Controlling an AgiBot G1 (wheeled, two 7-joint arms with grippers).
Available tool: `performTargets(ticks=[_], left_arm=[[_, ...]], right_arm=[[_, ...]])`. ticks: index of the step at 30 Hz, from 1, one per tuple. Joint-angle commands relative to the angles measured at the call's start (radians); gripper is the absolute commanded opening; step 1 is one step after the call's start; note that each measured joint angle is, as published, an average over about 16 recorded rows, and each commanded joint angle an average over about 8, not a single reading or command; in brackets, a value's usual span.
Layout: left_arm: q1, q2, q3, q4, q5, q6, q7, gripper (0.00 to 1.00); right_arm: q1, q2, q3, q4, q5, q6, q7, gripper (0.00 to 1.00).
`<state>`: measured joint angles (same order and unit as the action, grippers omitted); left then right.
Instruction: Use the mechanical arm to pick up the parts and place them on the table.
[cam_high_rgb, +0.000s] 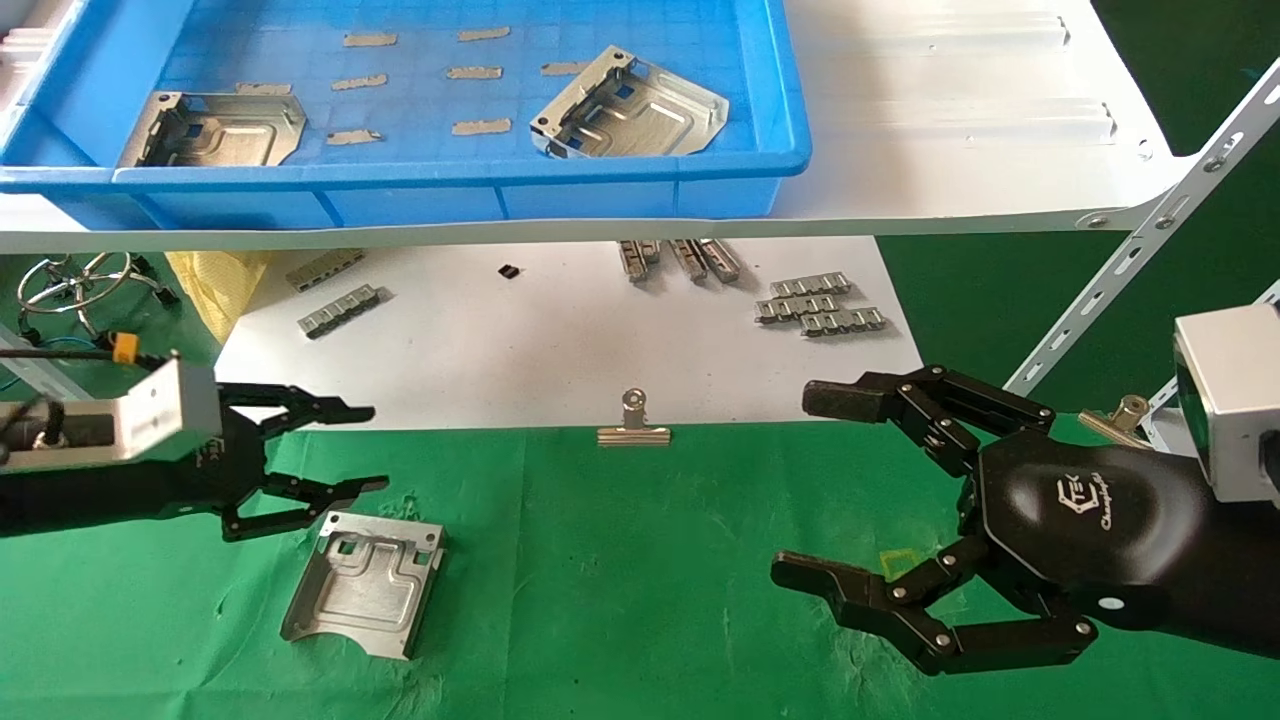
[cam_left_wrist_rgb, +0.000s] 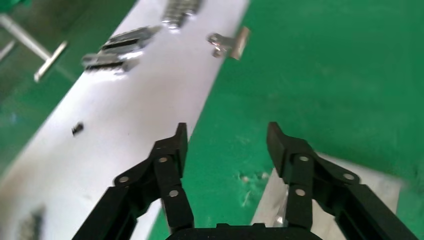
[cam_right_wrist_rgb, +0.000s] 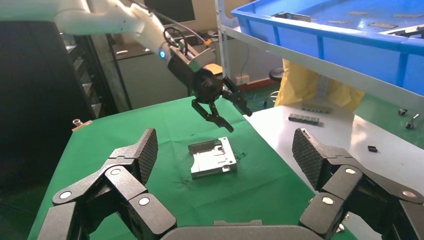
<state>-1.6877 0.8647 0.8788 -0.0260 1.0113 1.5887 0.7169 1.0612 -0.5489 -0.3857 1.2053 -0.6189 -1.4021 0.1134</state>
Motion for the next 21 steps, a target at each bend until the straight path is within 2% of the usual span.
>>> performTargets(ticks=[1, 6, 13, 21], left_arm=[[0.014, -0.004, -0.020, 0.017, -0.032, 0.001, -0.058, 1.00], [0.032, -0.003, -0.037, 0.030, -0.059, 0.004, -0.090, 1.00], [0.030, -0.005, -0.033, 0.014, -0.050, 0.002, -0.080, 1.00], [0.085, -0.029, -0.087, -0.107, -0.071, -0.007, -0.157, 1.00]], right_arm=[[0.000, 0.000, 0.000, 0.000, 0.000, 0.000, 0.000, 1.00], [0.000, 0.000, 0.000, 0.000, 0.000, 0.000, 0.000, 1.00], [0.000, 0.000, 0.000, 0.000, 0.000, 0.000, 0.000, 1.00], [0.000, 0.000, 0.000, 0.000, 0.000, 0.000, 0.000, 1.00]])
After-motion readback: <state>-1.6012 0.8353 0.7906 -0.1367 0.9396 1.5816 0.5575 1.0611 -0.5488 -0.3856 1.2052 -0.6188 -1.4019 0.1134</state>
